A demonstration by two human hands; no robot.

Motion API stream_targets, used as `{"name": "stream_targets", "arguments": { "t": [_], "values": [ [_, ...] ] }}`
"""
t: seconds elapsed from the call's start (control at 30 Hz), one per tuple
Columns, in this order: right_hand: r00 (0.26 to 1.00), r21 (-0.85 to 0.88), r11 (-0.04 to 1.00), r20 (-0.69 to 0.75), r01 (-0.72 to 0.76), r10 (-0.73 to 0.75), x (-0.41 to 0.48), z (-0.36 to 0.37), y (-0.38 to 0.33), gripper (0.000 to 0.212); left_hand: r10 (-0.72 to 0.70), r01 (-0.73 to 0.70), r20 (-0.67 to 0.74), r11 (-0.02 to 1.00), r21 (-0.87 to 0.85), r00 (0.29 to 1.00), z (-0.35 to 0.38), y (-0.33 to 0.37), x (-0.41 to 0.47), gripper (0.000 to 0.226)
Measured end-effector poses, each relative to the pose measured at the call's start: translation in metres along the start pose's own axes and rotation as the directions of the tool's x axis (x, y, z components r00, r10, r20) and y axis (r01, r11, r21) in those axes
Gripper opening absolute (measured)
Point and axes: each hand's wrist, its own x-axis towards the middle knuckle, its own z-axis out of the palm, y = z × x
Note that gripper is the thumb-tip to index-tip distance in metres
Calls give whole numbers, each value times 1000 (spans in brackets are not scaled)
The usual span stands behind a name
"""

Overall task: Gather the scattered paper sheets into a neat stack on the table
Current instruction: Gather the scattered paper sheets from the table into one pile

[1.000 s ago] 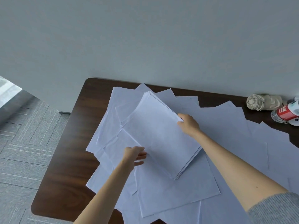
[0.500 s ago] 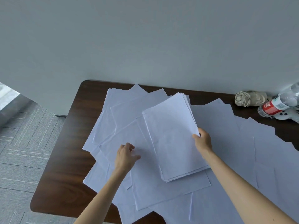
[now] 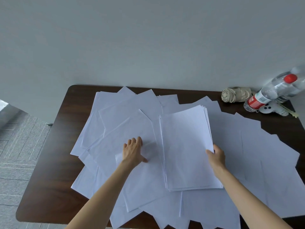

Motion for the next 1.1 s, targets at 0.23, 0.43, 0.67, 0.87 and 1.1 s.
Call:
{"name": "stream_targets", "arguments": {
  "t": [0.23, 0.43, 0.67, 0.87, 1.1],
  "values": [
    [996, 129, 988, 16, -89, 88, -1, -14, 17, 37, -48, 44, -15, 985, -169, 999, -10, -5, 2, 25],
    [990, 221, 965, 31, -138, 134, -4, -3, 8, 22, -295, 213, -136, 880, -425, 946, -38, -39, 4, 22],
    [987, 295, 942, 63, -161, 149, -17, 22, -6, 35, -425, 320, -164, 839, -440, 890, -38, -71, 14, 20],
    [982, 297, 936, 58, -191, 182, -25, 37, -2, 23, -420, 369, -142, 884, -287, 896, -38, -90, 24, 53],
    [981, 305, 933, 35, -191, 190, -34, 49, -1, 12, -351, 338, -70, 929, -151, 934, -50, -98, 36, 71]
  ]
}}
